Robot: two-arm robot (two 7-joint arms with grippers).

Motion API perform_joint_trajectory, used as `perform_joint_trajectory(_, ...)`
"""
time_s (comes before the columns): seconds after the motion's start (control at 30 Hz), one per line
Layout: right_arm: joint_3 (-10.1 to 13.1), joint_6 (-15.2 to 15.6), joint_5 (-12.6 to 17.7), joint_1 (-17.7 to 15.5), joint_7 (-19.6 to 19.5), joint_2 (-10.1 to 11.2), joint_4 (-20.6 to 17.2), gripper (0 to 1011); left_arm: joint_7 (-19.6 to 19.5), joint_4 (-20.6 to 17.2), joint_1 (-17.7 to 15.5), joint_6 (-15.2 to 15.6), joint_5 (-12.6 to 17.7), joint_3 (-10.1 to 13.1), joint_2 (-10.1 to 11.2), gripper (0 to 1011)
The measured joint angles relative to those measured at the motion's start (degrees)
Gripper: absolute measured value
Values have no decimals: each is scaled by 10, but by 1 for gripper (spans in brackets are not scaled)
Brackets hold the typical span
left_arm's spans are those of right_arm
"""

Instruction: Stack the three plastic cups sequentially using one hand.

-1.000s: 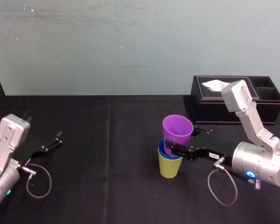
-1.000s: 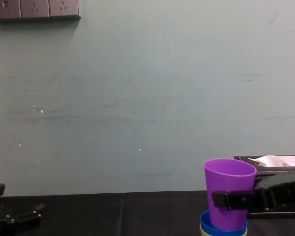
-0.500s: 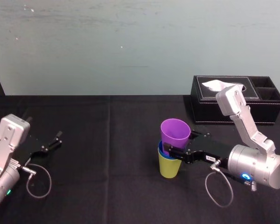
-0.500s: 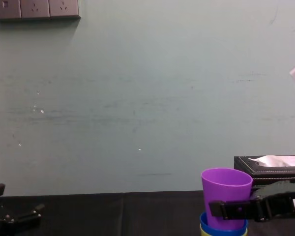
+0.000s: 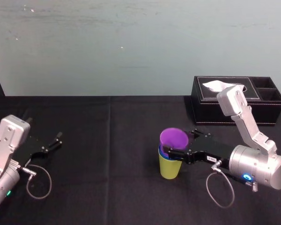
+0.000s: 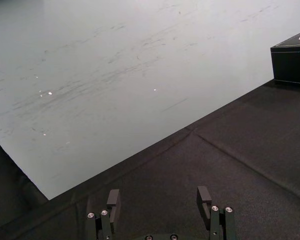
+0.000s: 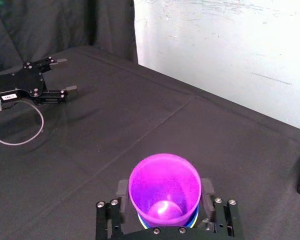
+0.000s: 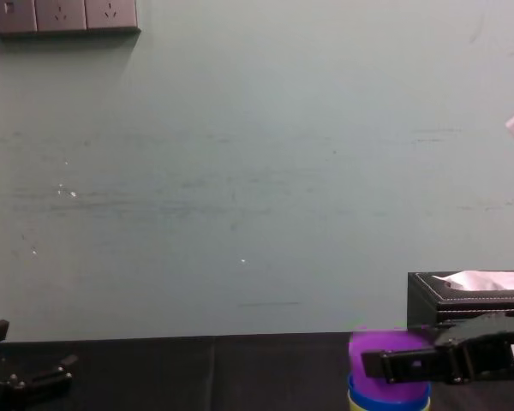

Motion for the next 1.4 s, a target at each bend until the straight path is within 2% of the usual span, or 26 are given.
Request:
perform_joint_trajectory(0.17, 0, 0, 0, 0, 0, 0, 0, 998, 0, 0, 0, 0, 0, 0, 0, 1000)
perform_joint_trajectory(0.37, 1, 0, 0, 0, 0, 1, -1, 1000, 0, 0, 0, 0, 0, 0, 0, 1000)
perform_joint_trajectory(0.53, 19, -33, -5, -20, -18, -4, -13, 1000, 0, 0, 0, 0, 0, 0, 0, 1000)
perform_joint_trajectory(0.7, 47, -74, -17, -51, -60, -17, -26, 1000, 0, 0, 0, 0, 0, 0, 0, 1000)
perform_joint_trajectory(0.8, 69, -101, -32, -80, -106, -30, -36, 1000, 0, 0, 0, 0, 0, 0, 0, 1000)
perform_joint_trajectory(0.83, 81, -110, -39, -95, -136, -40, -39, 1000, 0, 0, 0, 0, 0, 0, 0, 1000)
perform_joint_trajectory(0.87, 86, -113, -42, -103, -149, -46, -40, 1000, 0, 0, 0, 0, 0, 0, 0, 1000)
perform_joint_trajectory(0.9, 96, -114, -46, -115, -175, -57, -40, 1000, 0, 0, 0, 0, 0, 0, 0, 1000)
perform_joint_trajectory(0.97, 101, -114, -47, -121, -188, -63, -40, 1000, 0, 0, 0, 0, 0, 0, 0, 1000)
perform_joint_trajectory(1.03, 117, -105, -50, -141, -233, -87, -31, 1000, 0, 0, 0, 0, 0, 0, 0, 1000)
perform_joint_trajectory(1.13, 124, -96, -54, -152, -259, -105, -18, 1000, 0, 0, 0, 0, 0, 0, 0, 1000)
perform_joint_trajectory(1.4, 128, -90, -65, -160, -273, -126, 7, 1000, 0, 0, 0, 0, 0, 0, 0, 1000)
